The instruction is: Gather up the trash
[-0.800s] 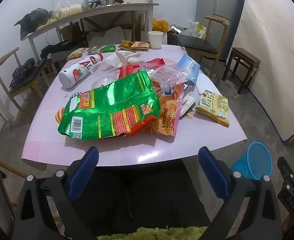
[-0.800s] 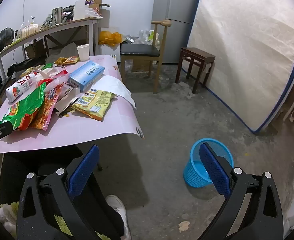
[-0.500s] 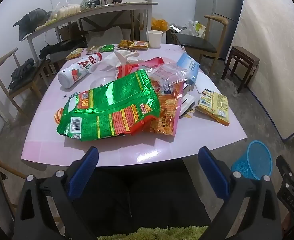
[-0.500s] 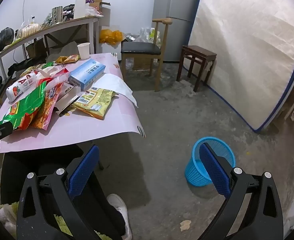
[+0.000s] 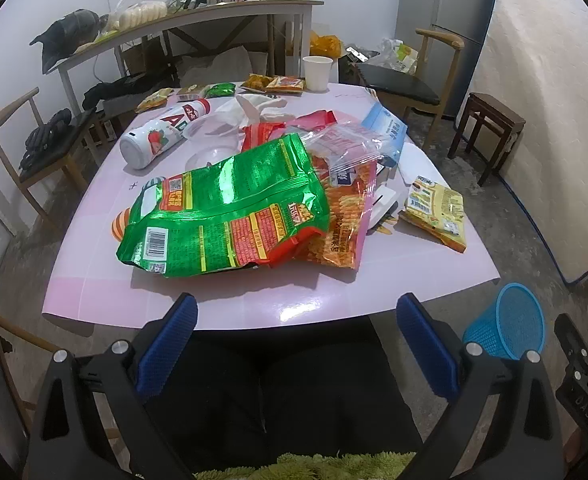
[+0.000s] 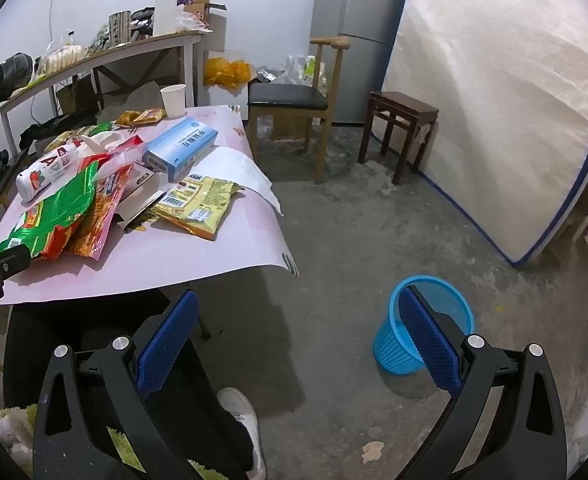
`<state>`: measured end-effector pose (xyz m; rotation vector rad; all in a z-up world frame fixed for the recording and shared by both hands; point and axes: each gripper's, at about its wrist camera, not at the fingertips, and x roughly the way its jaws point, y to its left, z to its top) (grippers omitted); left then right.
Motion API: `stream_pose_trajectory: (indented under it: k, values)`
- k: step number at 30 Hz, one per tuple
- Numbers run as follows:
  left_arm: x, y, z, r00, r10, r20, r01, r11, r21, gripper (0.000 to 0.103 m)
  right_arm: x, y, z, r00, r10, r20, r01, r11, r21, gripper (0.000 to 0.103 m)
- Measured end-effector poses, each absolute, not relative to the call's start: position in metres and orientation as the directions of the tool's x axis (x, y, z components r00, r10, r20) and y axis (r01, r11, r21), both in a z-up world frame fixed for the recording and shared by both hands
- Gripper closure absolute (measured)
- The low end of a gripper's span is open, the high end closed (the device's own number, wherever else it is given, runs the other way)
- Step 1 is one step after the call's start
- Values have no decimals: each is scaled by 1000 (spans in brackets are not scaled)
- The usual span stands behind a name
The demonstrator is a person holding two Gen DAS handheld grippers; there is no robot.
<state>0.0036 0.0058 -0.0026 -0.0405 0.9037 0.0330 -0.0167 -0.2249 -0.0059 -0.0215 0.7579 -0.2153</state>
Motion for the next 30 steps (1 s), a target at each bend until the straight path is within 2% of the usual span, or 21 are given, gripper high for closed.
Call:
stream_pose_trajectory:
  k: [30]
  values:
    - [5, 9, -5, 617, 20, -786, -49, 999, -12, 6, -16, -230, -1, 705, -173, -687, 187, 981, -54, 8]
